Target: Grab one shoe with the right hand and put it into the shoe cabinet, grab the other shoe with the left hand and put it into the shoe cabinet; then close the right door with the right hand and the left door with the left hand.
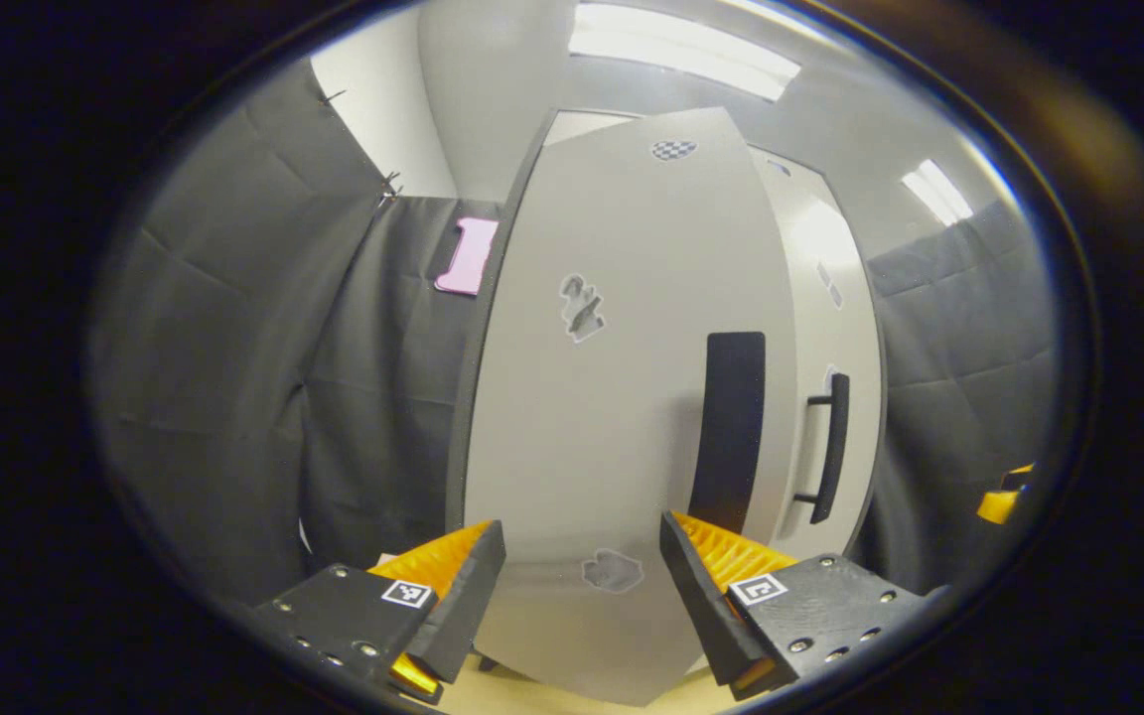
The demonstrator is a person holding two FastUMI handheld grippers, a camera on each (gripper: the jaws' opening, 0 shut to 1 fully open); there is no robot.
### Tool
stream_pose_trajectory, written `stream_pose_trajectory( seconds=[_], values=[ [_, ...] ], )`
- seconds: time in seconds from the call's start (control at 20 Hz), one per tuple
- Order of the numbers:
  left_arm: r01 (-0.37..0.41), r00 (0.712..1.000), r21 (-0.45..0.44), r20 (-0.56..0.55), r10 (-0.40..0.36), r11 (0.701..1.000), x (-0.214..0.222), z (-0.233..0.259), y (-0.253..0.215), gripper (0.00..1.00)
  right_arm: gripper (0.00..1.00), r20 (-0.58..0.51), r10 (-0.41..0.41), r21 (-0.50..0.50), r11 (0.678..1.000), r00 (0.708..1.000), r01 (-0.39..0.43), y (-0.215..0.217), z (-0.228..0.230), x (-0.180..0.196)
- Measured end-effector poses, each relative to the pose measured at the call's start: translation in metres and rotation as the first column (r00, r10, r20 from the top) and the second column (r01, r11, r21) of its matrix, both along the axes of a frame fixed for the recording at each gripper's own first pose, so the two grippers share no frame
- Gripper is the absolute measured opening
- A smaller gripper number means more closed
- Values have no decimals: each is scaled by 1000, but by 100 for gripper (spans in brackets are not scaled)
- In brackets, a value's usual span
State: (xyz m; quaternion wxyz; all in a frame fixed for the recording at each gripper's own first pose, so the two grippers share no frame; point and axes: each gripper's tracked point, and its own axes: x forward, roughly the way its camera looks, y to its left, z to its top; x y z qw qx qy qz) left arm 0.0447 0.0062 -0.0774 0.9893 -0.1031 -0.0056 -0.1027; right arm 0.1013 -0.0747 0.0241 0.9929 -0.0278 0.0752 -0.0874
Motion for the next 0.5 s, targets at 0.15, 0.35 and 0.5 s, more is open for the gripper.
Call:
stream_pose_trajectory(
  seconds=[0.15,0.35,0.5],
  values=[
    [6,1000,36,2,-6,999,6,2,-20,93,98,-13,-8,5,1000,1000,8,-10,-4,-8],
    [0,1000,67,27,-1,998,6,5,-23,99,97,-9,23,22,999,1000,-23,-1,-5,-5],
    [-39,999,88,32,36,995,0,13,-7,85,98,15,63,30,998,998,-63,12,3,-5]
  ],
)
